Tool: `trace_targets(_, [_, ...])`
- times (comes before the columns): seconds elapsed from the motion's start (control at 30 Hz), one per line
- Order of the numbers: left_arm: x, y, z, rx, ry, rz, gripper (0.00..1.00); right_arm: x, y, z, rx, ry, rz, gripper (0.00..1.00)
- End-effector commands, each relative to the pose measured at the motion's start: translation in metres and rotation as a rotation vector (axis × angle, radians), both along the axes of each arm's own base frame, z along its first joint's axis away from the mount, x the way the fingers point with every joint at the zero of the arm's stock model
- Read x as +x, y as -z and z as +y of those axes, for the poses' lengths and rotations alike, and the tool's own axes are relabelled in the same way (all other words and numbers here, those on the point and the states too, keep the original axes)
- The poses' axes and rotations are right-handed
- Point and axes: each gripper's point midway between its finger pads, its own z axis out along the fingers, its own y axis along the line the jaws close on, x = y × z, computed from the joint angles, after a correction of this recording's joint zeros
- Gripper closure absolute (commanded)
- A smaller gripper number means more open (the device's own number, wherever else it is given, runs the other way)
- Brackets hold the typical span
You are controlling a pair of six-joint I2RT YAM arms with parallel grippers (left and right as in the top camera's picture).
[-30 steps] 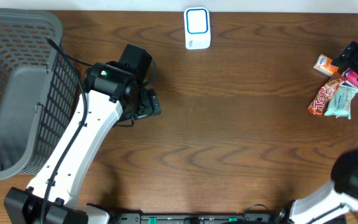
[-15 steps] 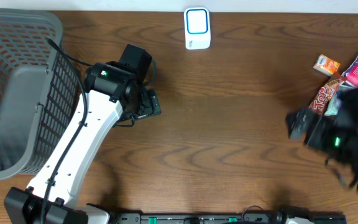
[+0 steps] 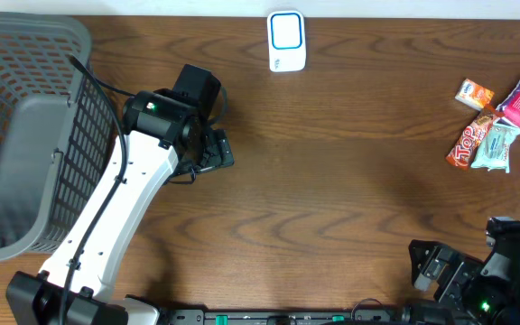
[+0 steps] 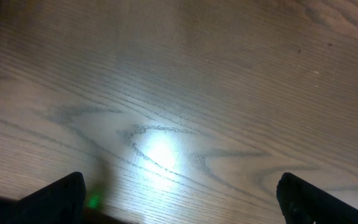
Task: Scan the item barcode
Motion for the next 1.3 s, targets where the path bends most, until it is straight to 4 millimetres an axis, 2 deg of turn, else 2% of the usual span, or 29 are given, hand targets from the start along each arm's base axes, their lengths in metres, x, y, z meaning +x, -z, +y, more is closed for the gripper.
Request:
trace_targets(0.0, [0.000, 0.001, 0.001, 0.011, 0.015, 0.005, 0.02, -0.001, 0.001, -0.002, -0.029, -0.017, -0.008, 0.01])
trace_targets(0.13, [0.000, 0.001, 0.001, 0.011, 0.015, 0.005, 0.02, 0.007, -0.001, -0.002, -0.030, -0.019, -0.040, 0.01])
trace_targets(0.33, [0.000, 0.001, 0.001, 0.011, 0.015, 0.005, 0.02, 0.041, -0.005, 0.023, 0.006, -0.215, -0.254, 0.01])
trace_targets(0.4, [0.000, 0.001, 0.001, 0.011, 0.015, 0.005, 0.02, 0.046, 0.005, 0.032, 0.009, -0.271, -0.313, 0.01])
trace_targets(0.5, [0.000, 0.001, 0.001, 0.011, 0.015, 0.005, 0.02, 0.037, 0.022, 0.040, 0.015, -0.326, -0.317, 0.01])
trace_targets(0.6, [0.000, 0.001, 0.001, 0.011, 0.015, 0.005, 0.02, 0.038, 0.028, 0.038, -0.024, -0.331, -0.379, 0.01])
trace_targets(0.77, [0.000, 0.001, 0.001, 0.011, 0.015, 0.005, 0.02, 0.054, 0.019, 0.037, -0.090, -0.348, -0.591, 0.01])
trace_targets(0.97, [0.000, 0.001, 0.001, 0.011, 0.015, 0.005, 0.02, 0.067, 0.053, 0.040, -0.064, -0.338, -0.625, 0.01])
trace_targets(1.03, [0.000, 0.001, 0.001, 0.011, 0.015, 0.005, 0.02, 0.072, 0.058, 0.040, -0.042, -0.317, -0.651, 0.01])
trace_targets(1.27, [0.000, 0.001, 0.001, 0.011, 0.015, 0.005, 0.02, 0.094, 0.048, 0.044, -0.047, -0.320, -0.881, 0.01])
